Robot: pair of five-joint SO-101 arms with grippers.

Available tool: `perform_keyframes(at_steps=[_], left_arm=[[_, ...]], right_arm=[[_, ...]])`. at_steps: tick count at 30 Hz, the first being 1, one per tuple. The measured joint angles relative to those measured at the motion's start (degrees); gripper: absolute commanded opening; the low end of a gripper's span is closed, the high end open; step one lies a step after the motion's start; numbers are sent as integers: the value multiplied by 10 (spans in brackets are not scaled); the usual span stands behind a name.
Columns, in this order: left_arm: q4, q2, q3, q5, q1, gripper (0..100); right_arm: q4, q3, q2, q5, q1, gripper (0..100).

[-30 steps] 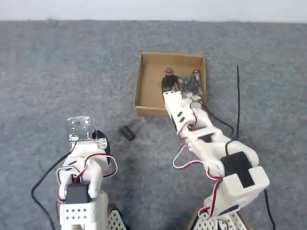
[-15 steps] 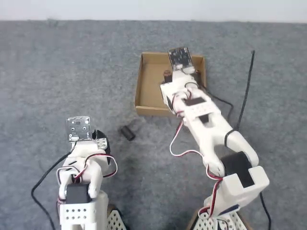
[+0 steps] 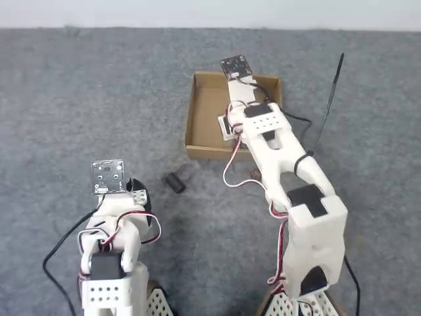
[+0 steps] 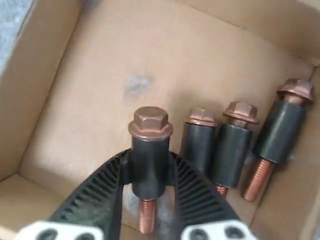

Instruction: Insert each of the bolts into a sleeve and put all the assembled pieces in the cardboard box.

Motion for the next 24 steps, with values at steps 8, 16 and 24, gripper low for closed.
perform_keyframes(at_steps=[8, 16, 24], left_arm=[[0, 0, 0, 0, 0, 11], [0, 0, 0, 0, 0, 11], [-3, 0, 0, 0, -44, 11]], right_arm=[[72, -62, 16, 0, 0, 133], [110, -62, -11, 0, 0, 32], [247, -62, -120, 0, -40, 32]])
